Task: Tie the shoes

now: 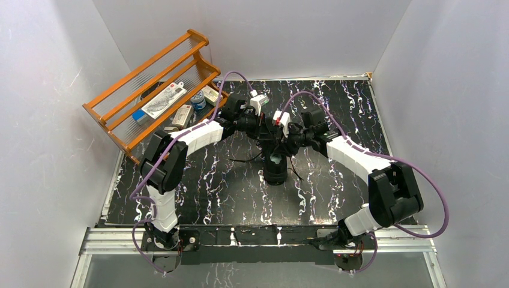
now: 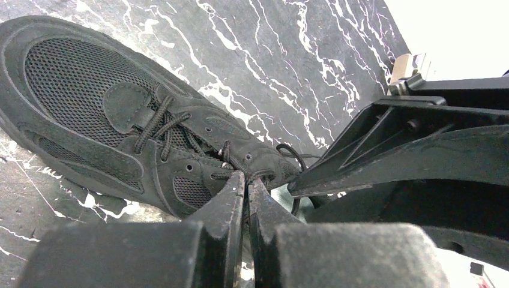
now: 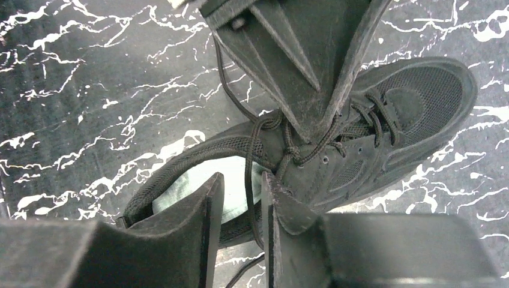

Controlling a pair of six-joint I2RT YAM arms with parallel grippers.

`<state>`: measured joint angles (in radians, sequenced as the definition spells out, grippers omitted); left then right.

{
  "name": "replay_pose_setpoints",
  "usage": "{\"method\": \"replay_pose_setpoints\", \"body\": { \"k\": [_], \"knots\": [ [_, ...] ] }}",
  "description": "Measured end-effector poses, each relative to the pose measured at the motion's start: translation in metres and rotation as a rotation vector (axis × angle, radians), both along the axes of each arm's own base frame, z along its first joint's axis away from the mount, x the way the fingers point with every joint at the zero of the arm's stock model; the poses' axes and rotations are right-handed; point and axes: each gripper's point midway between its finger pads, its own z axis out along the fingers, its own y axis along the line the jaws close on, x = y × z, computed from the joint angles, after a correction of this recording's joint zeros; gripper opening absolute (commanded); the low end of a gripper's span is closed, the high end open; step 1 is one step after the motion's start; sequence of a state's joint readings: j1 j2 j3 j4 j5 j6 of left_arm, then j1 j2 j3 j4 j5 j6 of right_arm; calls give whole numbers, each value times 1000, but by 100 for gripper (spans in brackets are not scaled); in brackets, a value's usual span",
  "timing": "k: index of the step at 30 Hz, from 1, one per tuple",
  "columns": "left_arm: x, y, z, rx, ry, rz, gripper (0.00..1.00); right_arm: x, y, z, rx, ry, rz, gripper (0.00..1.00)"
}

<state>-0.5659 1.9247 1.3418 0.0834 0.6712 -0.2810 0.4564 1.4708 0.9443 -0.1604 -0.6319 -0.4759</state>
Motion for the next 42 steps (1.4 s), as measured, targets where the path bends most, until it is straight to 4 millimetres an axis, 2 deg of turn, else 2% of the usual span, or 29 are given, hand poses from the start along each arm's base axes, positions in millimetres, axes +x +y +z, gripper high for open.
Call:
{"method": "replay_pose_setpoints", "body": {
  "k": [4, 6, 9, 15, 19, 29, 32, 42],
  "knots": [
    [0, -1, 1, -4, 0, -4, 0, 1, -3, -8, -25, -5, -21, 32],
    [-1, -1, 2, -9, 0, -7, 0, 2, -3, -10, -30, -12, -26, 23],
    [-2, -1, 2, -13, 4, -11, 0, 7, -1, -8, -26, -30, -46, 0],
    [-4, -1, 8, -41, 31, -32, 0, 11, -6, -11, -31, 37, -156, 0],
    [-2, 2, 19, -97, 86, -53, 0, 10, -4, -2, -6, 144, -243, 0],
    [-11, 6, 23, -168, 210, -100, 0, 8, 4, 7, 102, 396, -463, 0],
    [-13, 6, 23, -167, 214, -107, 4, 13, 7, 10, 138, 428, -505, 0],
    [-15, 8, 12, -138, 222, -121, 11, 21, 7, -9, 126, 501, -598, 0]
  ]
}}
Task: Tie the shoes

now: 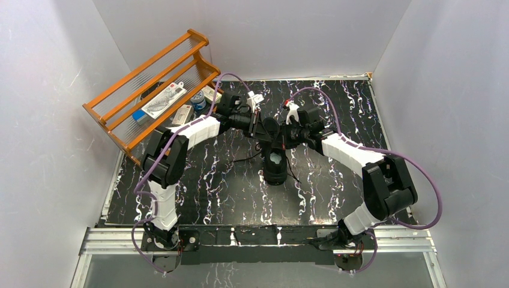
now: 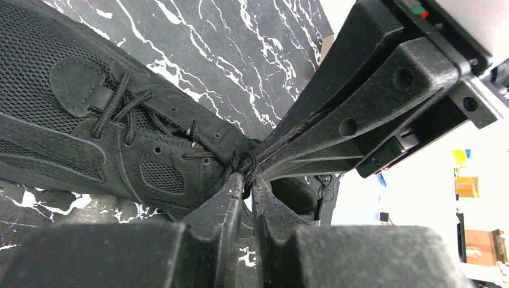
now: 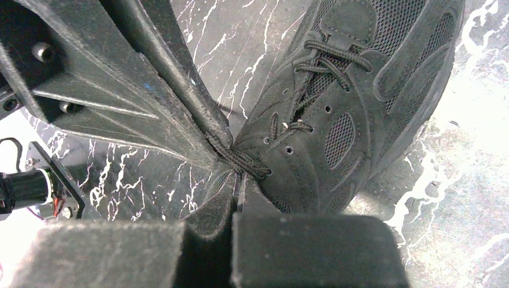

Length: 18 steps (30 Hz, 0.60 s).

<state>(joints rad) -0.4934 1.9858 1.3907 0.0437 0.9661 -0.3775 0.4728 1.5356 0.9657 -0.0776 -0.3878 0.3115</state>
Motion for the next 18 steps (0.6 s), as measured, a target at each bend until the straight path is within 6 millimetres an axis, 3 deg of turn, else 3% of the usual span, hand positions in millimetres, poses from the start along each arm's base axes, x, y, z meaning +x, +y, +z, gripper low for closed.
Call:
{"method": "replay_pose_setpoints", "body": {
  "k": [11, 18],
  "knots": [
    [-3, 1, -17, 38, 11, -11, 15, 2, -1, -1, -1, 9, -23, 0],
    [-2, 0, -17, 50, -1, -19, 16, 2, -1, -1, 2, 13, -31, 0]
  ]
}}
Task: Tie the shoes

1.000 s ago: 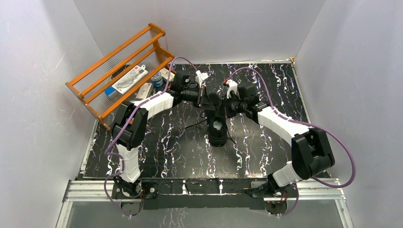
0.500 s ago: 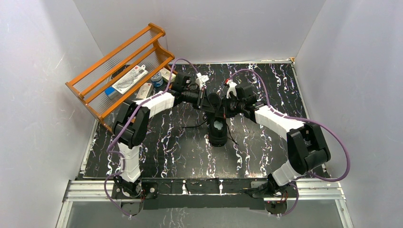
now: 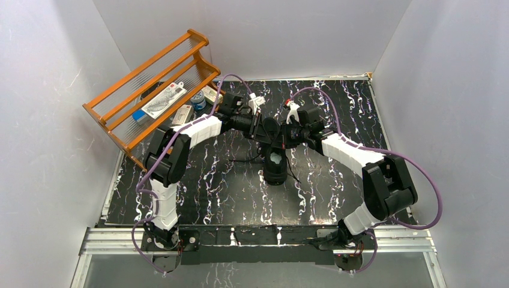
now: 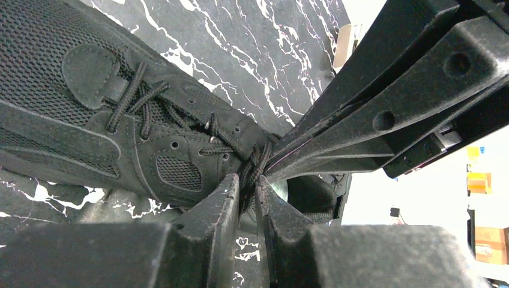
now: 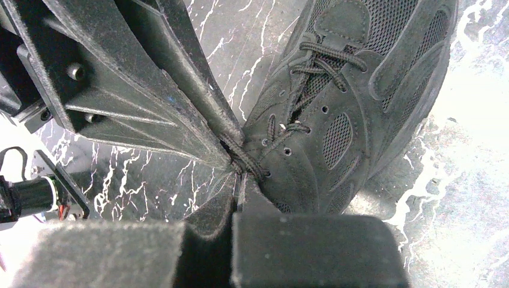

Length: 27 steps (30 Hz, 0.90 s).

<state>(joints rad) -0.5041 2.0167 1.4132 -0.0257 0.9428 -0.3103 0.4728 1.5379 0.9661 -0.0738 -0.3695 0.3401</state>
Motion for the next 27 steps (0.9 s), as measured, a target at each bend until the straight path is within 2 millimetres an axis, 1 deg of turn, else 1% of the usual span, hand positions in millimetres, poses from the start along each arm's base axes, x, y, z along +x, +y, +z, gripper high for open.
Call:
{"method": "replay_pose_setpoints", "body": {
  "k": [6, 11, 16, 18, 20, 25, 26, 27],
  "knots": [
    [0, -5, 4, -5, -16, -13, 17, 1, 0, 1, 2, -2, -2, 0],
    [-1, -5, 3, -2, -25, -21, 17, 1, 0, 1, 3, 1, -5, 0],
    [-3, -4, 0, 12, -31, -35, 11, 1, 0, 1, 6, 5, -10, 0],
    [-3, -3, -1, 23, -37, -35, 7, 1, 0, 1, 8, 8, -12, 0],
    [-3, -3, -2, 34, -50, -35, 0, 2, 1, 2, 12, 7, -15, 0],
    [1, -7, -5, 69, -99, -29, 0, 3, 1, 3, 17, 0, -18, 0],
    [2, -8, -6, 77, -110, -24, 0, 4, 0, 3, 17, 1, -20, 6],
    [3, -8, -6, 85, -120, -20, 0, 4, -1, 3, 16, 3, -21, 15]
  ]
}}
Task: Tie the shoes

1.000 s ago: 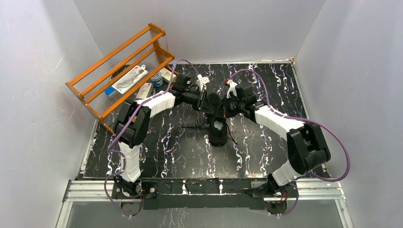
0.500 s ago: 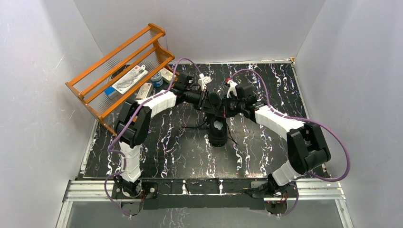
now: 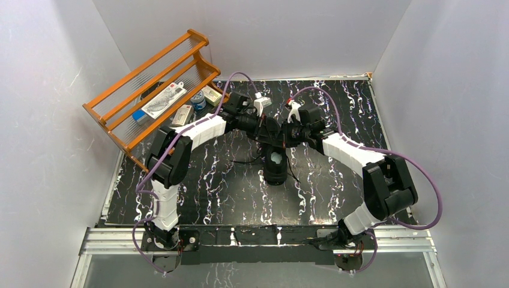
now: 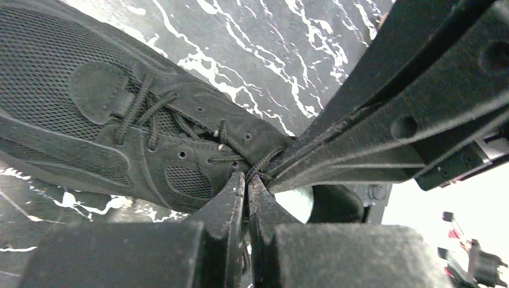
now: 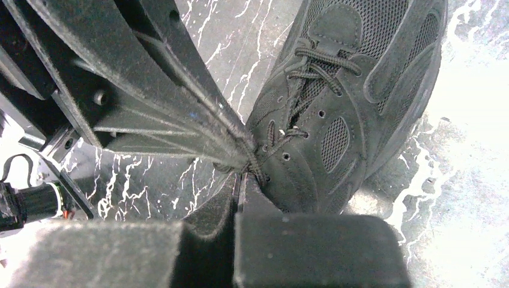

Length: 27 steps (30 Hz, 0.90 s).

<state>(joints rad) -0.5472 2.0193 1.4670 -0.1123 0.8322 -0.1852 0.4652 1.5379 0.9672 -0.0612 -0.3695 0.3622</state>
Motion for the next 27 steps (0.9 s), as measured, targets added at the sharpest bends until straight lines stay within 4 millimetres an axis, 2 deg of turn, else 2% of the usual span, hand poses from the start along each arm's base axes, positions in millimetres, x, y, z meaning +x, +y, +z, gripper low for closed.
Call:
{"method": "replay_pose_setpoints", "body": {
  "k": [2, 4, 8, 11, 13, 16, 19, 22, 24, 27],
  "knots": [
    [4, -2, 0, 20, -37, 18, 0, -1, -3, 0, -7, 5, -1, 32],
    [9, -3, 1, 36, -80, 40, 0, -4, -8, 6, -13, 0, 6, 40],
    [18, -3, 4, 58, -154, 80, 0, 3, -29, 37, -12, -64, -23, 46],
    [23, -3, 7, 65, -194, 101, 0, 24, -48, 62, 3, -130, -78, 47],
    [25, -3, 7, 71, -214, 111, 0, 36, -56, 69, 11, -144, -106, 47],
    [28, -3, 6, 81, -241, 130, 0, 55, -54, 66, 26, -138, -106, 48],
    [27, -1, 2, 89, -260, 149, 0, 69, -44, 50, 44, -103, -71, 46],
    [27, 0, -1, 82, -271, 169, 0, 71, -33, 31, 77, -56, -25, 41],
    [28, 0, -3, 72, -277, 185, 0, 71, -28, 26, 113, -35, -11, 35],
    [30, 0, -4, 55, -283, 209, 0, 69, -26, 25, 179, -5, -25, 35]
  ]
}}
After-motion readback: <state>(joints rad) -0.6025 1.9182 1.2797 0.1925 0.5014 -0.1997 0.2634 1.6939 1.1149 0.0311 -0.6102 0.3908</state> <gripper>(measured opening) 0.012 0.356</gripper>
